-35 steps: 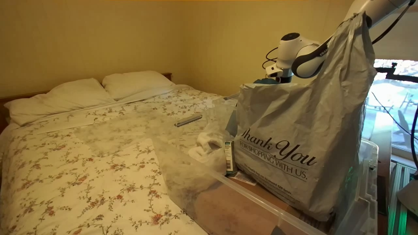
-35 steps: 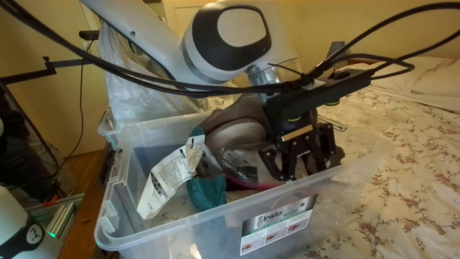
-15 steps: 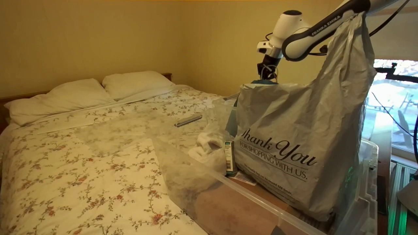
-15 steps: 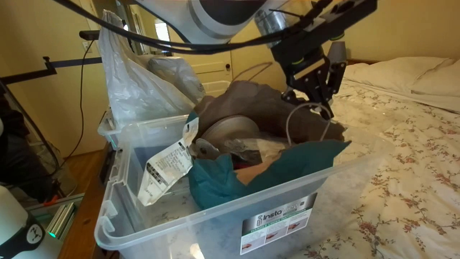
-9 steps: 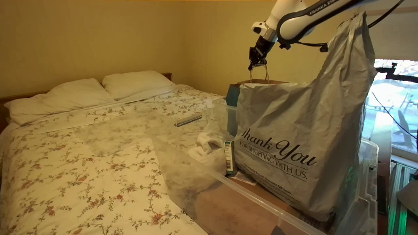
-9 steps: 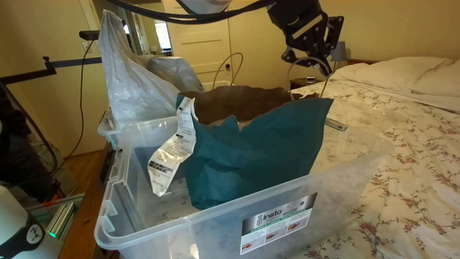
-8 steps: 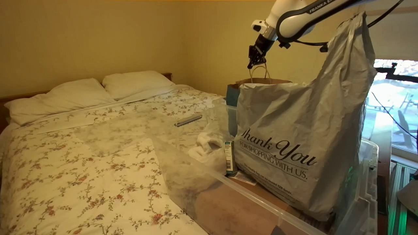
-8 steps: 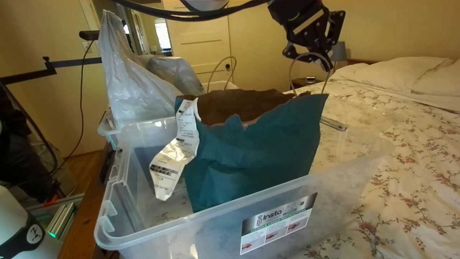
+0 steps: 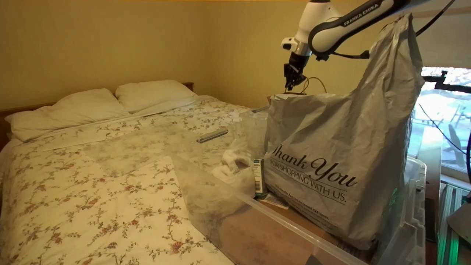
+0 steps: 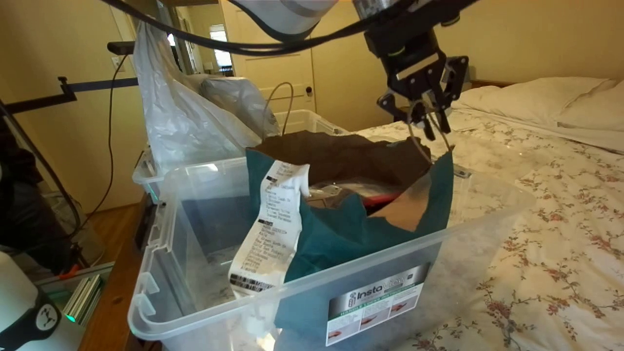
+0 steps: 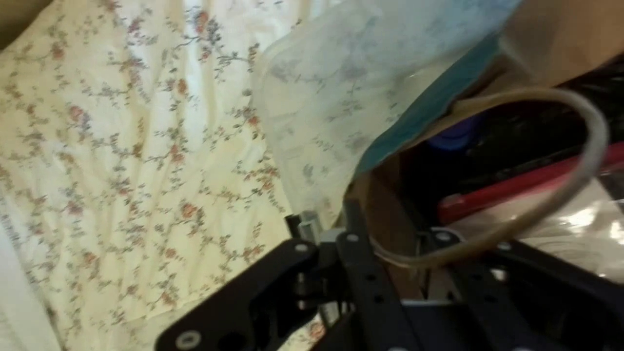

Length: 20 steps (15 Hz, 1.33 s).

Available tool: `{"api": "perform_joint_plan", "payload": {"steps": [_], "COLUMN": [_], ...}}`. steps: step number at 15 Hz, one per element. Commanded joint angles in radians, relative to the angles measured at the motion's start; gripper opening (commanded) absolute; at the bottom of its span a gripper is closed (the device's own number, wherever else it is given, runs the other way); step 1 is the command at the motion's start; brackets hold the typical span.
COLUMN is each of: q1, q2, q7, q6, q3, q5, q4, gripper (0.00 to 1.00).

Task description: Put the green bag inside the basket

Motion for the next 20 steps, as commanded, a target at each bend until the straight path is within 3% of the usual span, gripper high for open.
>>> {"api": "perform_joint_plan", "payload": {"steps": [1, 5, 8, 9, 11, 15, 19, 20], "q1": [-0.020, -0.085, -0.193, -0.173, -0.182, -0.160, -0.109, -0.105], "q2": [0.053, 0.043, -0.035, -0.071, -0.146, -0.310, -0.479, -0.380], "q7": [-0.124, -0.387, -0.608, -0.684, -0.806, -0.967, -1.008, -0.969], "q6": [-0.120, -0.183, -0.222, -0.234, -0.275, -0.414, -0.520, -0.513], "q3": [0.011, 0.031, 0.091, 0.047, 0.022, -0.062, -0.134, -0.139], "q5": [0.060, 0.235, 0.410, 0.460, 0.529, 0.679, 0.797, 0.735], "q4": [-0.004, -0.068, -0.114, -0.132, -0.161, -0.198, -0.256, -0.174], "gripper": [0.55, 0.82, 1.00, 1.00, 1.00, 1.00, 1.00, 1.00]}}
